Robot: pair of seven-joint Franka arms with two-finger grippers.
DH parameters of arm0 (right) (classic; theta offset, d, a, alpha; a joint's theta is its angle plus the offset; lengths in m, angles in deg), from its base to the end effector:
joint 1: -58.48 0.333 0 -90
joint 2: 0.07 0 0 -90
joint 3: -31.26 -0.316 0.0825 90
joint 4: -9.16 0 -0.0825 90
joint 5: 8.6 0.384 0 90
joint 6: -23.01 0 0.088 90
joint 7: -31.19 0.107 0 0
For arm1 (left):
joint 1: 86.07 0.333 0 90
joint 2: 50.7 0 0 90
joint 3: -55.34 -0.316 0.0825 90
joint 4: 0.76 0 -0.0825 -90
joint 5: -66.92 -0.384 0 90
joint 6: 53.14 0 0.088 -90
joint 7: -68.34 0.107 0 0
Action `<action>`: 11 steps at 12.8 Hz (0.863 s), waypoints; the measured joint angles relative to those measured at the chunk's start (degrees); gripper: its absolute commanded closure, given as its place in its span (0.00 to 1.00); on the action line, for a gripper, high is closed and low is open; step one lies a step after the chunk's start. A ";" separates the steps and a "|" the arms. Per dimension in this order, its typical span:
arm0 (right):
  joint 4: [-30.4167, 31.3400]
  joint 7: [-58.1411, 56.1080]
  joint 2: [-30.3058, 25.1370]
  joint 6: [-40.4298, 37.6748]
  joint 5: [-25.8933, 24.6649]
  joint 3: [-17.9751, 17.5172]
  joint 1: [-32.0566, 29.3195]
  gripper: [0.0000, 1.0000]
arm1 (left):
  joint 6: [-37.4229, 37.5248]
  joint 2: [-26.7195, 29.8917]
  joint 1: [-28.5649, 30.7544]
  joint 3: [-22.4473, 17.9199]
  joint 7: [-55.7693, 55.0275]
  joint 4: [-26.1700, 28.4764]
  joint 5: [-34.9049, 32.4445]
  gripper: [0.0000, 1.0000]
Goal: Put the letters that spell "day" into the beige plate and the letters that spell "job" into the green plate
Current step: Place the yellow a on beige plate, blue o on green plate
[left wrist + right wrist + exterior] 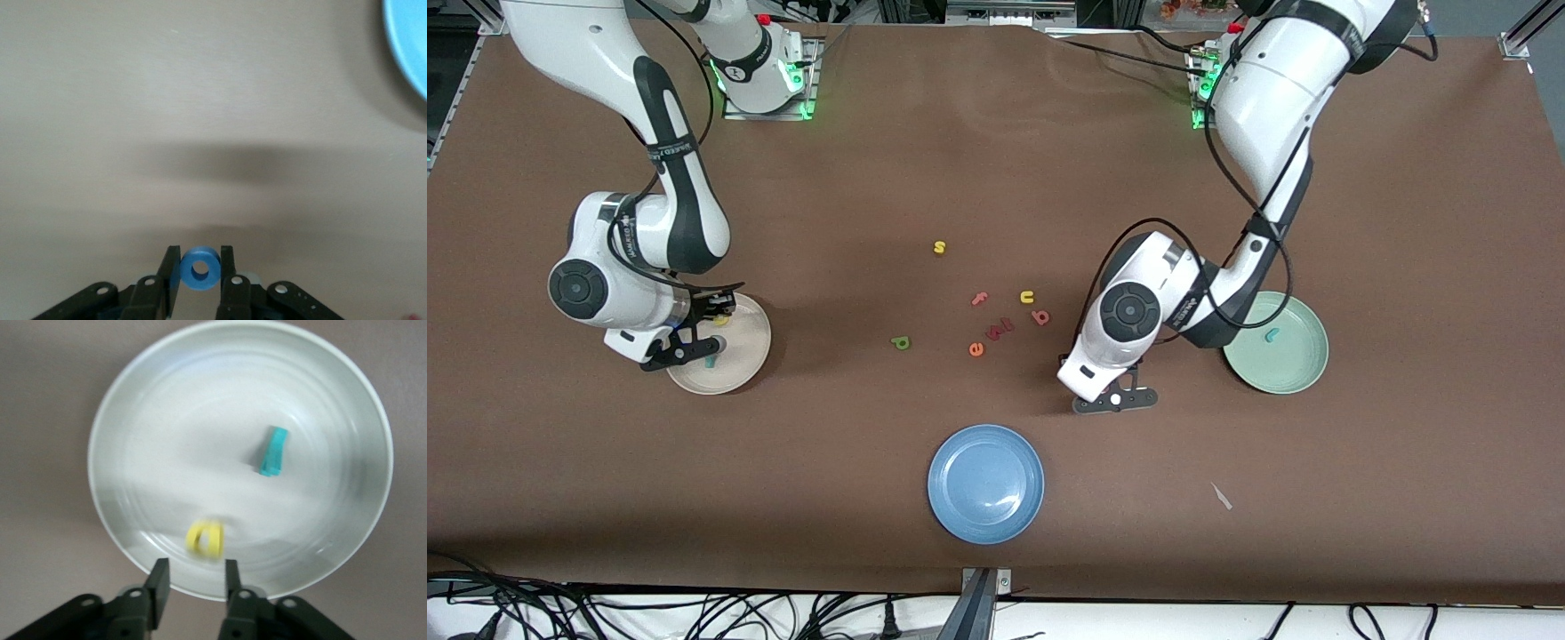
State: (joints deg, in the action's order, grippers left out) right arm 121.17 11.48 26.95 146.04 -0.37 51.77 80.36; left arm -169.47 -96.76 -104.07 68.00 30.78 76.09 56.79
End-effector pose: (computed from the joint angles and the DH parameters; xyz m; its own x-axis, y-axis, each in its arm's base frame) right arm 0.5890 0.0249 0.2300 0.9279 0.2804 -0.2457 0.2839 -0.9586 -0.0220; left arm 0.6484 -0.3326 0.2463 0.9923 0.0941 -0.0801 0.0902 -0.9946 -0.0510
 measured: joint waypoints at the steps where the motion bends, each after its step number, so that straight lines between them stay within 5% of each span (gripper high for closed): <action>1: -0.13 0.01 0.18 0.09 0.07 -0.15 -0.04 0.00 | 2.49 1.05 1.18 -0.04 2.93 0.01 -0.01 1.00; 5: -4.46 12.21 0.21 -0.94 1.23 -5.79 0.75 0.00 | 11.84 3.55 5.95 -0.12 13.63 0.72 -0.06 1.00; 11: -10.30 36.57 4.68 4.11 3.01 -16.88 1.98 0.00 | 13.08 7.97 14.39 -0.38 28.36 9.13 -2.73 1.00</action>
State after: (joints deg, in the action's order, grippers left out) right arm 110.87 48.05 31.63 150.15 2.64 34.89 82.34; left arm -156.39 -88.80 -89.69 67.62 59.14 85.22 54.06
